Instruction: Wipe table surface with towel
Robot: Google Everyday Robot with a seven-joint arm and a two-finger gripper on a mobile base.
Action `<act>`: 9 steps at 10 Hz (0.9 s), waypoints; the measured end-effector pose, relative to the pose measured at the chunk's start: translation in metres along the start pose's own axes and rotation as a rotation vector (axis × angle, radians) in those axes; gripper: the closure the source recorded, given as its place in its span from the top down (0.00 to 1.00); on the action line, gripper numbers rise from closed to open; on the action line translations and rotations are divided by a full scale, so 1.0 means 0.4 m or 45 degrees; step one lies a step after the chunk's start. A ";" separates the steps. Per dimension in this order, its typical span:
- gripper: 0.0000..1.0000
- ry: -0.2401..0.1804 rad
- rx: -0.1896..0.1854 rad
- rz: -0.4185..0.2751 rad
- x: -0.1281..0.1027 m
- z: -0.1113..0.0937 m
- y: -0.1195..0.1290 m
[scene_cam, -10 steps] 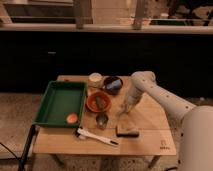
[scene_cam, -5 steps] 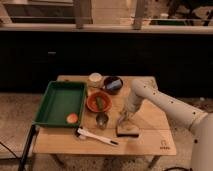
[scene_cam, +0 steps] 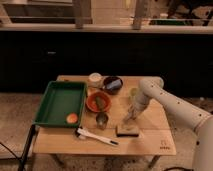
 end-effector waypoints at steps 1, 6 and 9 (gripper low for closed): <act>0.00 0.013 0.009 0.006 0.004 -0.001 -0.021; 0.00 0.023 0.039 -0.069 -0.070 0.000 -0.106; 0.00 -0.012 0.026 -0.186 -0.133 0.007 -0.078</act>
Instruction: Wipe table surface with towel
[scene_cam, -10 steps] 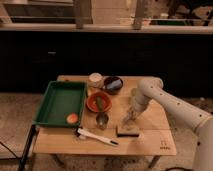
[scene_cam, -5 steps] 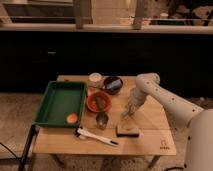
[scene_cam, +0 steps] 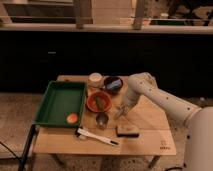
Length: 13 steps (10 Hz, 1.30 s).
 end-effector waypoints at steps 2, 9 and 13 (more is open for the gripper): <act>0.00 -0.019 -0.016 -0.027 -0.018 0.010 0.042; 0.00 0.073 -0.007 0.160 0.124 -0.013 0.092; 0.00 0.104 0.019 0.192 0.159 -0.014 -0.015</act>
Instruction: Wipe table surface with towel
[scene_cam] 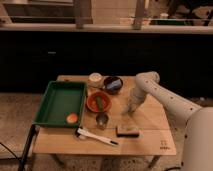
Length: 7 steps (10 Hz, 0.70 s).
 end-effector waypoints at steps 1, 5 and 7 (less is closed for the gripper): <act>0.00 -0.005 -0.001 -0.022 -0.025 0.001 -0.014; 0.00 -0.066 0.008 -0.165 -0.126 0.011 -0.016; 0.00 -0.096 -0.014 -0.223 -0.145 0.023 0.041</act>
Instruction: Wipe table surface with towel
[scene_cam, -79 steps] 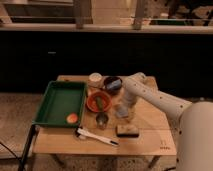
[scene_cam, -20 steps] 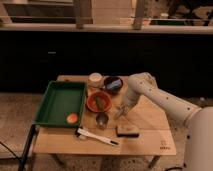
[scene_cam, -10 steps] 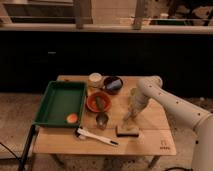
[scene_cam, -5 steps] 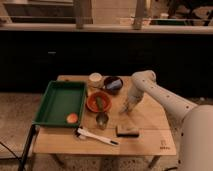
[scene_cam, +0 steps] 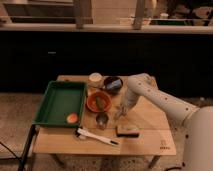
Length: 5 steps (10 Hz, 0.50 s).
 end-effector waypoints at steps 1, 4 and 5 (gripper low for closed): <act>0.00 -0.009 -0.010 -0.002 0.002 0.007 0.023; 0.00 -0.011 -0.035 0.048 0.052 0.018 0.081; 0.00 -0.006 -0.035 0.078 0.070 0.017 0.092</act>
